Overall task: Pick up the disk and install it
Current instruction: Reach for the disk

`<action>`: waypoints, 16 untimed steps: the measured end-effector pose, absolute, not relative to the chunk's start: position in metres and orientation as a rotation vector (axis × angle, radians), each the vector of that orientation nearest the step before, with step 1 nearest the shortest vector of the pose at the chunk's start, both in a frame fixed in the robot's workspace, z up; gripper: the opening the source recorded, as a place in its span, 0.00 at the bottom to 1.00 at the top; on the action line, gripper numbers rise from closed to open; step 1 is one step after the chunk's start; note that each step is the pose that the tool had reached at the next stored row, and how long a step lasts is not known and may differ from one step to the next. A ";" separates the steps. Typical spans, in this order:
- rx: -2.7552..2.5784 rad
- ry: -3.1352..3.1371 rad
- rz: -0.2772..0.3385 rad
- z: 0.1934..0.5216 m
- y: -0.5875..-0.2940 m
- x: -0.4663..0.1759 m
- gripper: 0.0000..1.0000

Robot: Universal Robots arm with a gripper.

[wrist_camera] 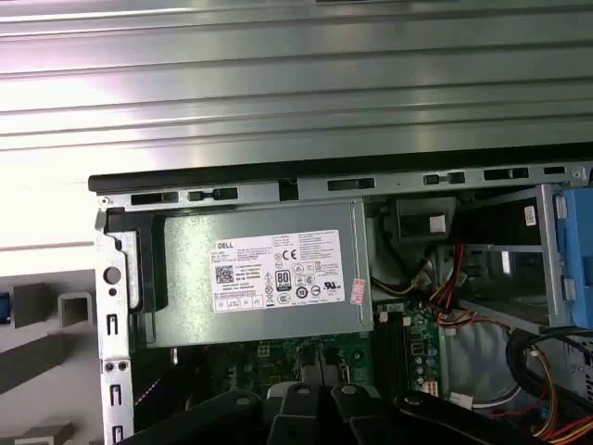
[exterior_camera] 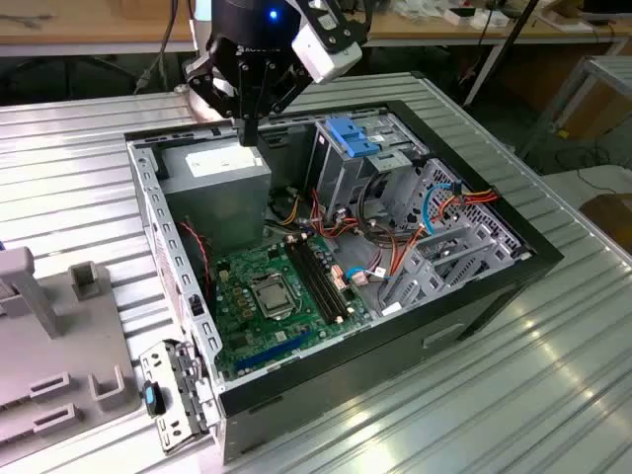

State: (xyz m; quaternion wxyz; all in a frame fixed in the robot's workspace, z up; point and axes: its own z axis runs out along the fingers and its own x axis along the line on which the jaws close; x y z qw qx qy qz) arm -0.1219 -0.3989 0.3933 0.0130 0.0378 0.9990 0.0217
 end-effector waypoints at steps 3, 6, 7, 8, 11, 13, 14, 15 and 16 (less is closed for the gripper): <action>0.118 3.112 0.068 0.393 -0.399 -0.124 0.11; 0.118 3.112 0.068 0.393 -0.399 -0.126 0.11; 0.118 3.113 0.068 0.393 -0.399 -0.128 0.11; 0.118 3.112 0.068 0.393 -0.399 -0.129 0.11; 0.118 3.112 0.068 0.393 -0.399 -0.132 0.11; 0.118 3.112 0.068 0.393 -0.399 -0.135 0.11; 0.118 3.112 0.068 0.393 -0.399 -0.136 0.11; 0.118 3.112 0.068 0.393 -0.399 -0.137 0.11; 0.118 3.112 0.068 0.393 -0.399 -0.138 0.11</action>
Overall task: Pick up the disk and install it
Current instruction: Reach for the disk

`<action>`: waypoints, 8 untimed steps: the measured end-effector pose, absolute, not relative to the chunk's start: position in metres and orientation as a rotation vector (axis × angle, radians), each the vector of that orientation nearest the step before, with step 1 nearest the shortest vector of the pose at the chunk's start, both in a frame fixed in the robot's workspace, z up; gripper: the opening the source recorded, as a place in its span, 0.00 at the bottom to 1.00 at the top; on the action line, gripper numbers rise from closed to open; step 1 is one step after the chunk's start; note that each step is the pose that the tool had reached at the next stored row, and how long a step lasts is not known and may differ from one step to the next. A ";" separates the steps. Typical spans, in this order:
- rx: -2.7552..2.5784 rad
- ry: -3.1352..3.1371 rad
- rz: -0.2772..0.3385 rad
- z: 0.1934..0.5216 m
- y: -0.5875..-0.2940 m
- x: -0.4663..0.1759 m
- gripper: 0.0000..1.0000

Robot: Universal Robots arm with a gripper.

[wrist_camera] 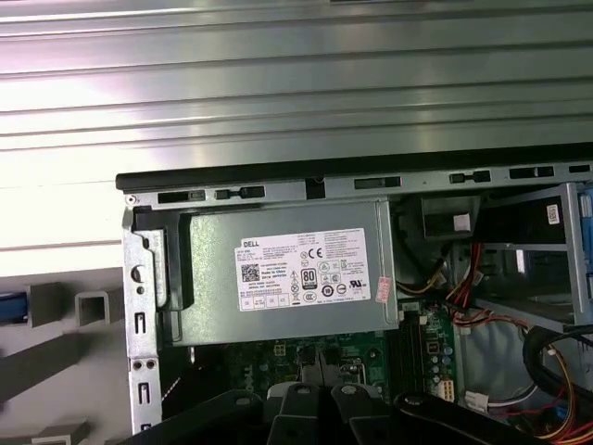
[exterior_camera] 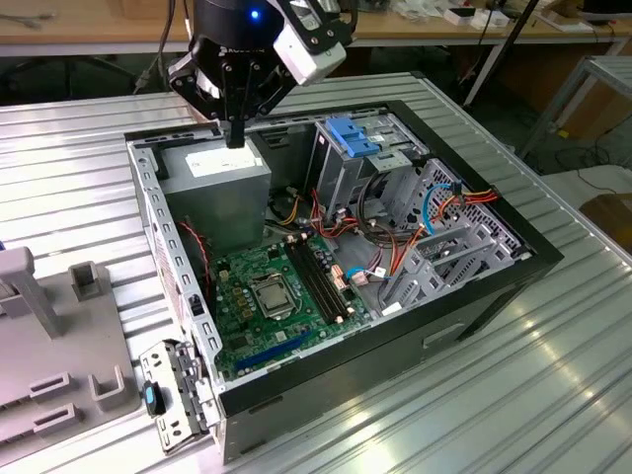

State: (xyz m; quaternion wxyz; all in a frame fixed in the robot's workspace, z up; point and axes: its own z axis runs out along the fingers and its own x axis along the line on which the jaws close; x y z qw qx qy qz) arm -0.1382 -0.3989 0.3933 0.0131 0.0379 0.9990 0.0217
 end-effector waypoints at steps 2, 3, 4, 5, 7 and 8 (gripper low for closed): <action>0.118 3.113 0.068 0.393 -0.399 -0.140 0.11; 0.118 3.113 0.068 0.393 -0.399 -0.142 0.11; 0.118 3.113 0.068 0.393 -0.399 -0.143 0.11; 0.118 3.112 0.068 0.393 -0.399 -0.144 0.11; 0.118 3.112 0.068 0.393 -0.399 -0.146 0.11; 0.118 3.112 0.068 0.393 -0.399 -0.150 0.11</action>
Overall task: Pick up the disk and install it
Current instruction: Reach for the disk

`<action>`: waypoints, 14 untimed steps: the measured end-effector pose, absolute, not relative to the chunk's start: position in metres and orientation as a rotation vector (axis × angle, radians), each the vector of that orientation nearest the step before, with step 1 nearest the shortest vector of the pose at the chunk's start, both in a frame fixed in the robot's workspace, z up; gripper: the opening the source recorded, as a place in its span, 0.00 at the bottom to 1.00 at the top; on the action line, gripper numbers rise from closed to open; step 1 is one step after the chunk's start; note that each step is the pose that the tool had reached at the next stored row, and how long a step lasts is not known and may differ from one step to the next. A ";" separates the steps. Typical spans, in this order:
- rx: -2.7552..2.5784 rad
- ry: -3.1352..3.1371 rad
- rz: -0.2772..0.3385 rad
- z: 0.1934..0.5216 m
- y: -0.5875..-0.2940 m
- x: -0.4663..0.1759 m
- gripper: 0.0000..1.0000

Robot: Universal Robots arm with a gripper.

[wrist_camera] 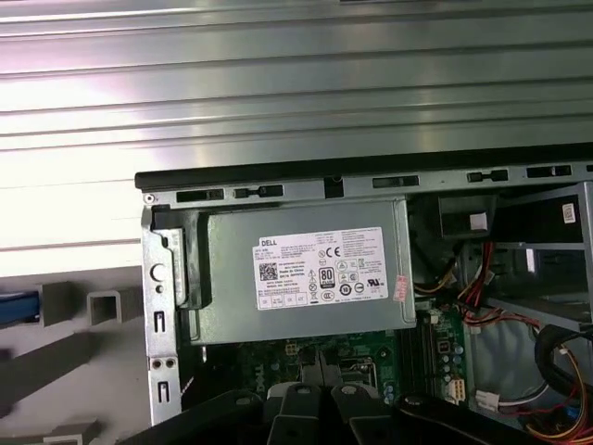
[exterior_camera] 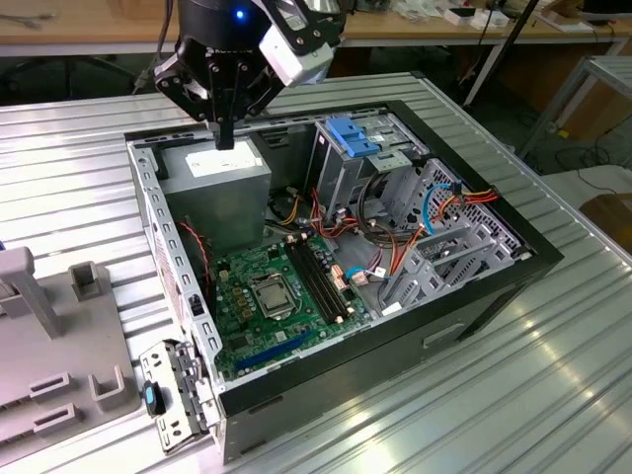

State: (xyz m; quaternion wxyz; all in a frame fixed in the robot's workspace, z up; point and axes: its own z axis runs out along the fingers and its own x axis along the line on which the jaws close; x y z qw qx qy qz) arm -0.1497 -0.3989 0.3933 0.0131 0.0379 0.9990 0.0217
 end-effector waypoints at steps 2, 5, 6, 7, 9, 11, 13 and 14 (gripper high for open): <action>0.118 3.112 0.068 0.393 -0.399 -0.153 0.11; 0.118 3.112 0.068 0.393 -0.399 -0.160 0.11; 0.118 3.112 0.068 0.393 -0.399 -0.162 0.11; 0.118 3.113 0.068 0.393 -0.399 -0.164 0.11; 0.118 3.112 0.068 0.393 -0.399 -0.167 0.11; 0.118 3.112 0.068 0.393 -0.399 -0.170 0.11; 0.118 3.112 0.068 0.393 -0.399 -0.176 0.11; 0.118 3.113 0.068 0.393 -0.399 -0.178 0.11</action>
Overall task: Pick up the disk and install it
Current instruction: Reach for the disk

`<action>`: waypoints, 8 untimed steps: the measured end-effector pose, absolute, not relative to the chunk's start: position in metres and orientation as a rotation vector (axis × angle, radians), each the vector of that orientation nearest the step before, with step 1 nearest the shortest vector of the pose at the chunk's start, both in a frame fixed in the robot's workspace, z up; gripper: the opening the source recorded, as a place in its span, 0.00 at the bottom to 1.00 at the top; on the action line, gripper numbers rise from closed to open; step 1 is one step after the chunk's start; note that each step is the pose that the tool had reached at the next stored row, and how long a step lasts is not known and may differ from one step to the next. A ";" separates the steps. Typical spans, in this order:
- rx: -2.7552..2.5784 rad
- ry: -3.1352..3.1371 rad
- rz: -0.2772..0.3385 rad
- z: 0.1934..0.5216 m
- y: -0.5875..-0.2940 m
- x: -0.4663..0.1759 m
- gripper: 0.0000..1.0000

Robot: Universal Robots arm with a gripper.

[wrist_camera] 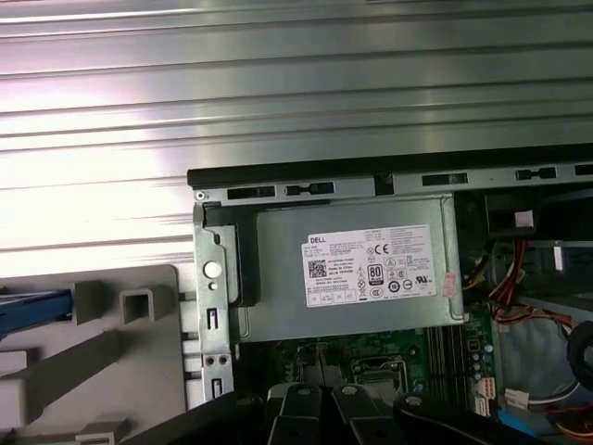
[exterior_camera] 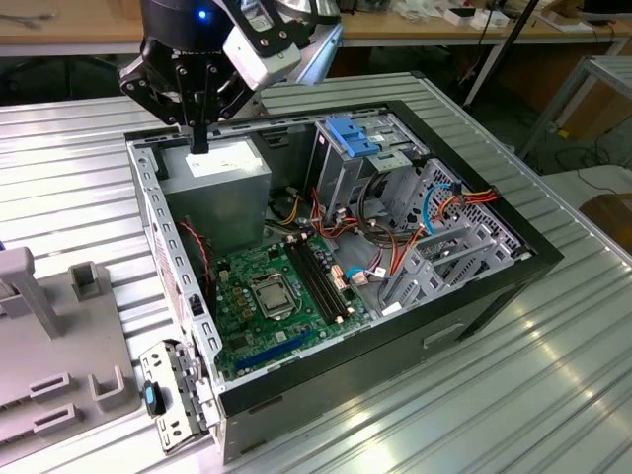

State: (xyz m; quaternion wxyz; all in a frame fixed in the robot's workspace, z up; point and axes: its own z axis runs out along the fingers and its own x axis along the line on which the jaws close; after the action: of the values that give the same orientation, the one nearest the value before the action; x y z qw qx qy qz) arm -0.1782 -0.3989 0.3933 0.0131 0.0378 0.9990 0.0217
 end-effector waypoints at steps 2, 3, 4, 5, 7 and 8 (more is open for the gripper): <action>0.118 3.112 0.068 0.393 -0.399 -0.181 0.11; 0.118 3.112 0.068 0.393 -0.399 -0.182 0.11; 0.118 3.112 0.068 0.393 -0.399 -0.183 0.11; 0.118 3.112 0.068 0.393 -0.399 -0.185 0.11; 0.118 3.112 0.068 0.393 -0.399 -0.190 0.11; 0.118 3.112 0.068 0.393 -0.399 -0.193 0.11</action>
State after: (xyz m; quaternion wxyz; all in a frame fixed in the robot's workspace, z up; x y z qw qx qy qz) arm -0.1932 -0.3989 0.3933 0.0131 0.0379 0.9990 0.0217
